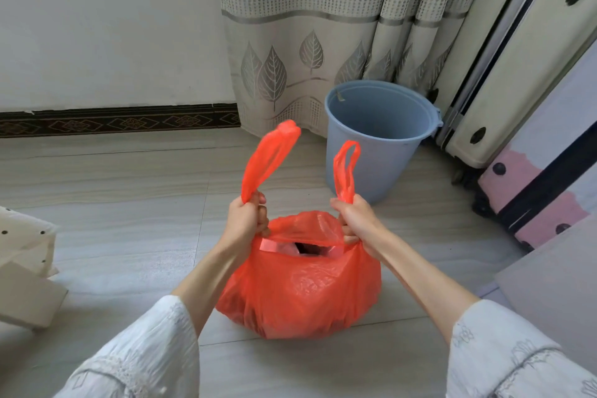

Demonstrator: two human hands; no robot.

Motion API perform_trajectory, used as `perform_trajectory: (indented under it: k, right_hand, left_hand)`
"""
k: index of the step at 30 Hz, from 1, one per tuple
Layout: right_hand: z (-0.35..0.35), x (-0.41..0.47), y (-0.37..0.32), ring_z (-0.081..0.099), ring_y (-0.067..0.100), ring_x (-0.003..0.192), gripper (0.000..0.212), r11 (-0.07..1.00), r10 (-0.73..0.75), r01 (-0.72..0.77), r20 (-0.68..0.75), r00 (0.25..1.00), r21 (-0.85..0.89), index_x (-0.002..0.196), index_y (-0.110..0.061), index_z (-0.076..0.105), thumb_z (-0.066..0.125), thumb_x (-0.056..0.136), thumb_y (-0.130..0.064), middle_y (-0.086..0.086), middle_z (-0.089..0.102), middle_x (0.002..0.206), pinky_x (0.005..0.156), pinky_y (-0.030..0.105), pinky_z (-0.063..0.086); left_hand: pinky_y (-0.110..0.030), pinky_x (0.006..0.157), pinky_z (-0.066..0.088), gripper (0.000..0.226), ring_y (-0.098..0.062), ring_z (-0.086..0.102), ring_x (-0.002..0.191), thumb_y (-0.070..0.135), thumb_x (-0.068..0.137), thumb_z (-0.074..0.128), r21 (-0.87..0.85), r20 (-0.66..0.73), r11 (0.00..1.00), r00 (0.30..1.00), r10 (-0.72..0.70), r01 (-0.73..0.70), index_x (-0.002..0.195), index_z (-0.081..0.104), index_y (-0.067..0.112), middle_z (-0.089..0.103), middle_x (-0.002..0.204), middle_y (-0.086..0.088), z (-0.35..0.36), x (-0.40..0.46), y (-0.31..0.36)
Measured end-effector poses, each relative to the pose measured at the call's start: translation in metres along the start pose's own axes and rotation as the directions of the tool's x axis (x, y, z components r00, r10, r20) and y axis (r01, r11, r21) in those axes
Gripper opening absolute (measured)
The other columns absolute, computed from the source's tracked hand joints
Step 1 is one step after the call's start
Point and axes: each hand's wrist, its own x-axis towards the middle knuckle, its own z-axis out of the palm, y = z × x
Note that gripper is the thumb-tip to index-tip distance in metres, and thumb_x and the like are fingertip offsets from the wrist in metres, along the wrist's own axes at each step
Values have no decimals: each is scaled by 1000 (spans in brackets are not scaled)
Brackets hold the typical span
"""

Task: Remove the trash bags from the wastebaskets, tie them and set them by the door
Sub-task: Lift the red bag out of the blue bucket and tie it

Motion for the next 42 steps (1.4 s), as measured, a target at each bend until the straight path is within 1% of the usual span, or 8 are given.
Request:
perform_trajectory:
  k: [6,10,15,18,23,32,37,42]
  right_hand:
    - [-3,-18,-4,19,6,38,31,978,-35,76,203,979,-196,84,-33,52,46,83,-63,-4,21,63,34,17,17]
    - [8,-26,-11,23,3,30,40,954,-88,159,272,958,-253,78,-28,54,43,82,-66,-8,22,54,34,18,21]
    - [21,-20,-6,18,1,28,52,996,-2,-19,245,969,83,69,-22,52,29,89,-64,-4,29,50,32,9,14]
    - [17,-16,-5,17,0,23,62,920,5,-154,380,925,361,81,-17,67,19,96,-53,-9,27,32,32,6,15]
    - [6,-18,-3,18,1,23,59,932,19,-206,530,848,296,49,-18,57,30,96,-41,-11,23,34,33,10,14]
    - [7,-21,-12,42,-3,27,26,788,-210,282,192,959,-547,53,-16,58,70,76,-15,-9,48,34,41,15,35]
    - [20,-14,-8,57,5,52,24,975,-222,221,-61,973,-29,60,-20,60,67,77,-4,-4,61,56,55,22,39]
    - [17,-18,-10,61,7,56,23,906,-108,97,3,994,412,62,-16,57,60,81,-3,-6,63,54,58,22,37]
  left_hand:
    - [-17,39,26,28,-21,30,34,-2,81,23,427,57,904,998,-20,-7,67,38,17,29,45,-2,19,-7,5]
    - [-44,72,43,22,-47,55,93,3,86,32,825,164,532,982,95,-189,92,53,-2,62,94,-31,14,-7,-8]
    - [-44,79,44,21,-43,57,102,17,90,37,897,399,197,917,19,-395,102,50,5,62,109,-26,14,-14,-20]
    - [-34,69,44,20,-28,61,77,19,94,42,801,513,389,857,-53,-455,87,56,6,64,85,-19,17,-21,-10]
    - [-22,49,33,30,-8,36,41,10,89,50,461,523,887,804,-283,12,60,49,15,39,46,5,-3,-23,4]
    - [-27,57,36,18,-14,46,47,16,80,47,378,486,912,804,-342,159,64,53,11,49,47,1,-12,-15,9]
    - [-30,66,46,27,-16,57,54,18,85,39,273,536,938,776,-331,212,74,62,8,63,57,-4,1,-18,17]
    - [-27,81,46,54,-16,63,80,49,93,28,442,533,873,724,-438,203,95,66,12,71,86,-3,6,-22,19]
